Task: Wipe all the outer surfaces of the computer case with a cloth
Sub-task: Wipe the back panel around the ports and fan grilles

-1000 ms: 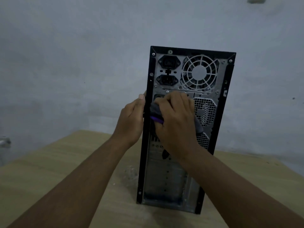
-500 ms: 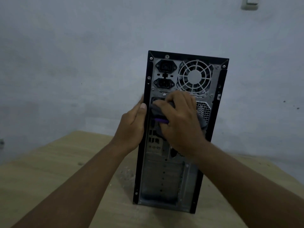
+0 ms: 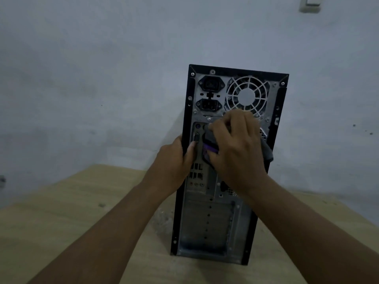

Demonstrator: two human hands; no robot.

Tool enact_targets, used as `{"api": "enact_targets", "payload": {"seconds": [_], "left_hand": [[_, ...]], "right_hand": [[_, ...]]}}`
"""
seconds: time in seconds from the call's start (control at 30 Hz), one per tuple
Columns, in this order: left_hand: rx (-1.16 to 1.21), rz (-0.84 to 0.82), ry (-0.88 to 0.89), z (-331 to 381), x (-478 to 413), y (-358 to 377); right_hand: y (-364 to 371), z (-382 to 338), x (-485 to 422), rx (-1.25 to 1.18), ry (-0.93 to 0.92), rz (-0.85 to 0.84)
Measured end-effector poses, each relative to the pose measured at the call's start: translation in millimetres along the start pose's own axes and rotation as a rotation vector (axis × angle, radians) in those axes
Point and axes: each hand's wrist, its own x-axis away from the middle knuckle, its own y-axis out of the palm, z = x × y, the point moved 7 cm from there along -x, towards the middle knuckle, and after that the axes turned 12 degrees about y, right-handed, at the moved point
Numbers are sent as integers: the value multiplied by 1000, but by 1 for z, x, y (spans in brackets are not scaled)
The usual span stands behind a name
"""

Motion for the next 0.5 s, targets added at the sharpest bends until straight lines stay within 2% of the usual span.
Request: {"api": "enact_targets", "payload": {"seconds": [0.17, 0.33, 0.5], "left_hand": [[-81, -2, -61, -6, 1, 4], [-132, -1, -143, -1, 5, 4], [-120, 30, -153, 14, 7, 9]], "right_hand": [[1, -3, 15, 102, 67, -52], [-3, 1, 31, 129, 18, -175], [-17, 12, 5, 157, 135, -31]]}}
